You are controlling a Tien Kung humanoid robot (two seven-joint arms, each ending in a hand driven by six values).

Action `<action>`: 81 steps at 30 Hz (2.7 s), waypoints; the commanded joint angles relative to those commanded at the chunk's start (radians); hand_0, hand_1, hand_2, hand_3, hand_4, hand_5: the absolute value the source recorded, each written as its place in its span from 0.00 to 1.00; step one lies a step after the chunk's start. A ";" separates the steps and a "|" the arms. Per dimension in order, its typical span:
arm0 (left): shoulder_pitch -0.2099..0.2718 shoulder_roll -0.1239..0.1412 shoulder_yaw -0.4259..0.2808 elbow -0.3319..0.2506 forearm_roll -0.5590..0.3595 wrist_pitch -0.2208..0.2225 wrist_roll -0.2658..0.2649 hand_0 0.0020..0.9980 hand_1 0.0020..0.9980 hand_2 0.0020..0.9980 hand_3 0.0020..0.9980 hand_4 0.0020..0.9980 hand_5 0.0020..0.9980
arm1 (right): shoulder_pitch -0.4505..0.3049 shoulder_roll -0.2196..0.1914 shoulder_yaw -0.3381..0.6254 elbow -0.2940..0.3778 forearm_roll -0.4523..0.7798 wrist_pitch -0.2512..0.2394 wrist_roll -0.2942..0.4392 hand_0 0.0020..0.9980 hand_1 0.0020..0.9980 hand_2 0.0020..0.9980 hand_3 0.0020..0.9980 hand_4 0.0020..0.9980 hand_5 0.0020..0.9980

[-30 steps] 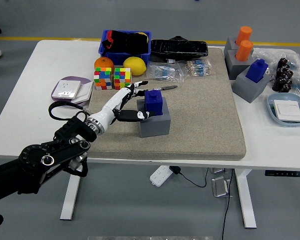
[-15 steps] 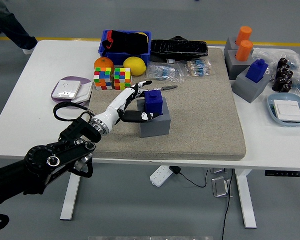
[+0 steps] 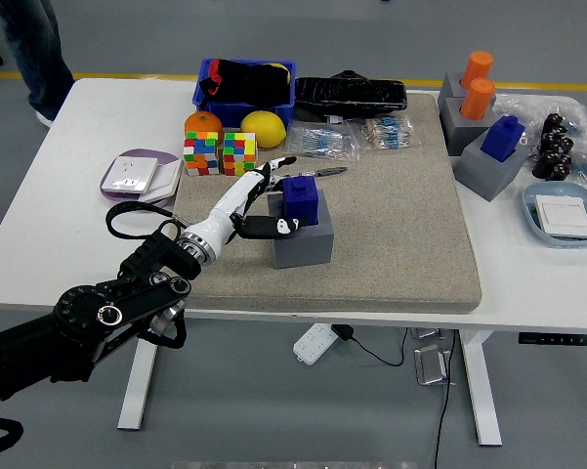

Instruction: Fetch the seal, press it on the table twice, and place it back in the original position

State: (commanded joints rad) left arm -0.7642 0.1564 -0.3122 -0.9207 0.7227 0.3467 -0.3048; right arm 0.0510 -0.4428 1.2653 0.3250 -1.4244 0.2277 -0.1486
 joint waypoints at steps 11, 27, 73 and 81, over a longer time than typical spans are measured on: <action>0.000 -0.007 0.005 0.021 -0.005 0.006 -0.014 0.89 0.64 0.60 0.91 0.74 0.00 | 0.000 0.001 0.004 0.000 -0.002 0.000 0.000 0.83 0.74 0.73 0.70 0.79 0.59; 0.000 -0.013 0.005 0.027 -0.025 0.009 -0.046 0.89 0.58 0.51 0.90 0.71 0.00 | -0.001 0.003 0.010 0.000 -0.004 -0.001 0.002 0.83 0.74 0.73 0.70 0.79 0.59; 0.039 0.073 -0.028 0.239 -0.213 0.094 -0.204 0.87 0.54 0.48 0.89 0.69 0.00 | -0.005 0.008 0.018 0.000 -0.007 0.000 0.003 0.83 0.74 0.73 0.70 0.79 0.59; 0.077 0.034 0.011 0.276 -0.315 0.119 -0.264 0.87 0.55 0.48 0.89 0.69 0.00 | -0.004 0.007 0.012 0.002 -0.007 0.000 0.004 0.83 0.74 0.73 0.70 0.79 0.59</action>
State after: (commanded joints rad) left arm -0.6874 0.1903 -0.3015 -0.6448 0.4075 0.4662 -0.5691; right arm 0.0472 -0.4362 1.2775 0.3266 -1.4312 0.2272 -0.1450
